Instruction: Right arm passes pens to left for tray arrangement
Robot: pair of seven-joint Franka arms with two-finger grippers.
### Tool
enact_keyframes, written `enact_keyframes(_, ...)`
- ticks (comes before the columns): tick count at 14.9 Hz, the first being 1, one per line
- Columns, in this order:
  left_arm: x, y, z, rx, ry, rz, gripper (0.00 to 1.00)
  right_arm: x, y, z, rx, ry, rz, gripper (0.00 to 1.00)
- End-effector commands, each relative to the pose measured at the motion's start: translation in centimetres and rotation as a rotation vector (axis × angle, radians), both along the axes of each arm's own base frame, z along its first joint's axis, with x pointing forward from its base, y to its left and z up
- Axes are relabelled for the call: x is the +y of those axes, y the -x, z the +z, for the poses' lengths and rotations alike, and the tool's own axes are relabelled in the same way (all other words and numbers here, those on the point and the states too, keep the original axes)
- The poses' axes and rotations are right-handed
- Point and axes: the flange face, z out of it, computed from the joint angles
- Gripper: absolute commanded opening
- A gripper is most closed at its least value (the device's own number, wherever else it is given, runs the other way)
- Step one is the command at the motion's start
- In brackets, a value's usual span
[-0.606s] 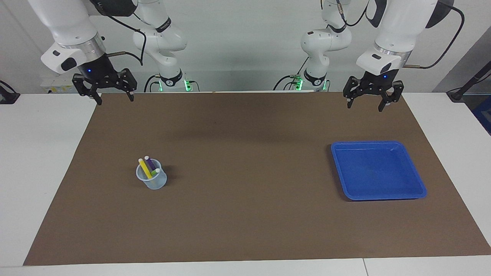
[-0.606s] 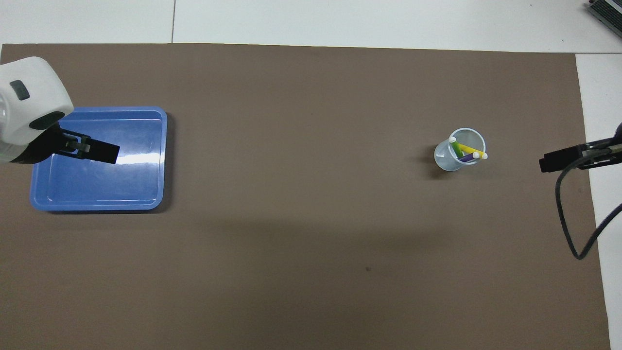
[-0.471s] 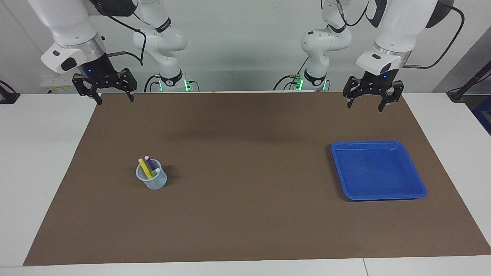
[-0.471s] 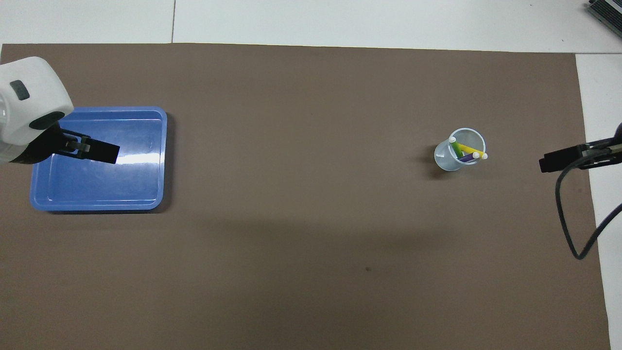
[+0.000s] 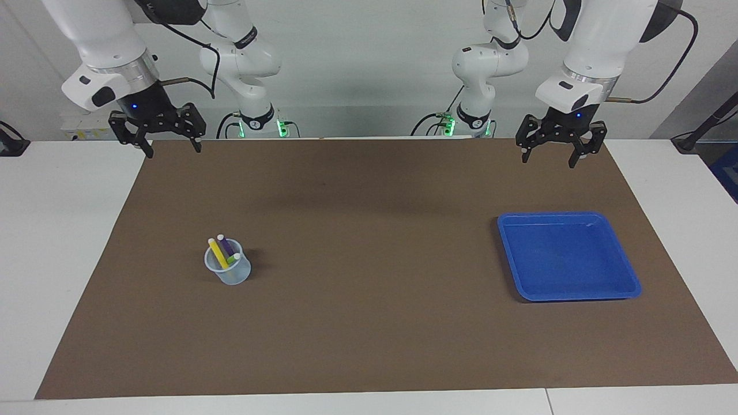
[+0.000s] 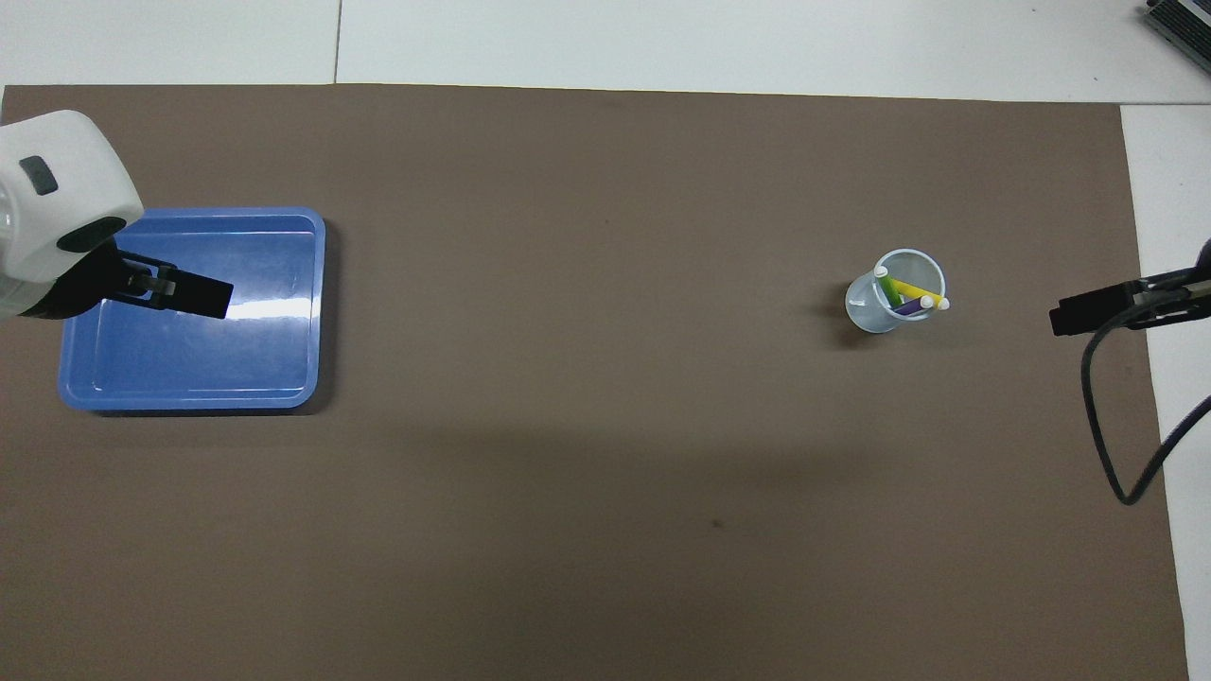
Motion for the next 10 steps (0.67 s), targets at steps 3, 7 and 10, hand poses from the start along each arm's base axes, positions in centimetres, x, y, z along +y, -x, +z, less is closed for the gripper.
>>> enact_keyframes(3,-0.2,0.7,0.1,-0.002,0.006,-0.009,1.00,1.1,0.1,-0.1,-0.013,-0.022,0.021,1.00)
enact_keyframes(7,-0.6,0.8,0.2,-0.001,0.006,-0.014,1.00,2.5,0.3,-0.1,-0.012,-0.022,0.142,1.00)
enact_keyframes(10,-0.6,1.0,0.1,0.009,0.004,-0.007,1.00,3.3,-0.4,-2.0,-0.084,-0.019,0.181,1.00)
